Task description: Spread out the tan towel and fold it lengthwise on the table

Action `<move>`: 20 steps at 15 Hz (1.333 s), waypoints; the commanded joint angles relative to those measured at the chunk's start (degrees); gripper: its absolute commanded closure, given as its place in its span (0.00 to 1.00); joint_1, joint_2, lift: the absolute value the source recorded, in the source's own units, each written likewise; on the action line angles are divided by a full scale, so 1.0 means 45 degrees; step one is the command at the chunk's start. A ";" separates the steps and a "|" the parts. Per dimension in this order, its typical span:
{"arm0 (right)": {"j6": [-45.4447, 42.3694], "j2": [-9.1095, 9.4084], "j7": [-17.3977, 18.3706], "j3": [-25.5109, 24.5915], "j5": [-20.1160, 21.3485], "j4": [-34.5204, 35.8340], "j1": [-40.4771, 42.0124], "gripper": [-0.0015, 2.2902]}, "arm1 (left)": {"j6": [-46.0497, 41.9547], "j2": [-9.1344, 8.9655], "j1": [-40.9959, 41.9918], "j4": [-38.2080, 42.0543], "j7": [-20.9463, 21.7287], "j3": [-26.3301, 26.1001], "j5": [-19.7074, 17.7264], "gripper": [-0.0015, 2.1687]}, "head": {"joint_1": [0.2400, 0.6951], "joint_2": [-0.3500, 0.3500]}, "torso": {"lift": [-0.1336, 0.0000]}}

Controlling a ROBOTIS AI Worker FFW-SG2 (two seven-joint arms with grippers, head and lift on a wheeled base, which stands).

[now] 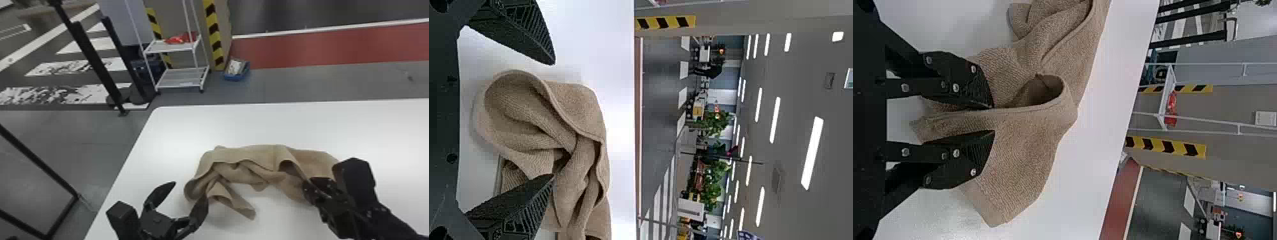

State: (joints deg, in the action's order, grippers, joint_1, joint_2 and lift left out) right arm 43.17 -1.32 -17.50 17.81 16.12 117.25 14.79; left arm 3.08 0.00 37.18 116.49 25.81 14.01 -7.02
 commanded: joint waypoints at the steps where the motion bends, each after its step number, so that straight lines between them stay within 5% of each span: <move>1: 0.0007 0.0000 0.0002 0.0007 0.0109 -0.0001 -0.0064 0.44 | -0.0028 -0.0033 0.0000 0.0011 0.0027 -0.0009 -0.0003 0.04 | 1.00 0.91 | 0.07; 2: 0.0085 0.0000 0.0002 0.0007 0.0168 -0.0001 -0.0064 0.57 | -0.0028 -0.0033 0.0000 0.0011 0.0027 0.0011 -0.0003 0.04 | 1.00 0.91 | 0.07; 8: 0.0046 -0.0195 -0.0095 -0.0520 0.0285 0.1074 0.0327 0.57 | -0.0028 -0.0033 0.0078 0.0187 0.0828 0.0011 -0.0023 0.04 | 1.00 0.89 | 0.07; 10: 0.0866 -0.0469 -0.1111 -0.0696 0.1261 0.1913 0.0483 0.57 | 0.0011 -0.0033 0.0176 0.0480 0.1765 -0.0009 -0.0023 0.04 | 1.00 0.85 | 0.07; 13: 0.1101 -0.0488 -0.1404 -0.0676 0.2199 0.2441 0.0932 0.57 | 0.0207 -0.0033 0.0000 0.0480 0.2097 -0.0145 0.0114 0.04 | 1.00 0.77 | 0.07; 20: 0.1140 -0.0683 -0.1892 -0.1262 0.3507 0.2402 0.0913 0.57 | 0.6300 -0.0033 -0.2031 0.0460 0.2332 0.0656 -0.0120 0.04 | 1.00 0.70 | 0.07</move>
State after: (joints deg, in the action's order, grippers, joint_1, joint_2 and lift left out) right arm 48.18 -4.31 -26.00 12.80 30.93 128.08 19.03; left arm 26.42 0.00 30.07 118.56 36.14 16.41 -7.29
